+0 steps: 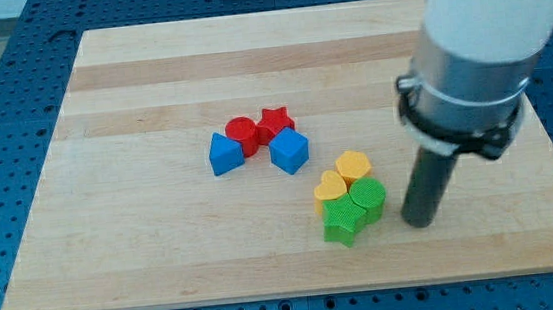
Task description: Push green star towards left
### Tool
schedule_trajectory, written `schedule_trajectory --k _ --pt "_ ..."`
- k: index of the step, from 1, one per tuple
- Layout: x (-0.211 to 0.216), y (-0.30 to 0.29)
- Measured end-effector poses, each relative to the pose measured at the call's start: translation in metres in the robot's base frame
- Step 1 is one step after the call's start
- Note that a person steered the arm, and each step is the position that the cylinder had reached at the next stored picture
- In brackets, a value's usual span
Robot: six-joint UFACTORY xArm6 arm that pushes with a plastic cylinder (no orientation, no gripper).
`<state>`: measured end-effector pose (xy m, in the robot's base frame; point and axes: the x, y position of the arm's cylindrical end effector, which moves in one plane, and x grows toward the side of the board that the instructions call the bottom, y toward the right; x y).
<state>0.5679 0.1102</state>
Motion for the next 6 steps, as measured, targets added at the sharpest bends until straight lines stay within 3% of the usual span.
schedule_trajectory --k 3,6 --pt "0.001 -0.17" --pt "0.034 -0.192"
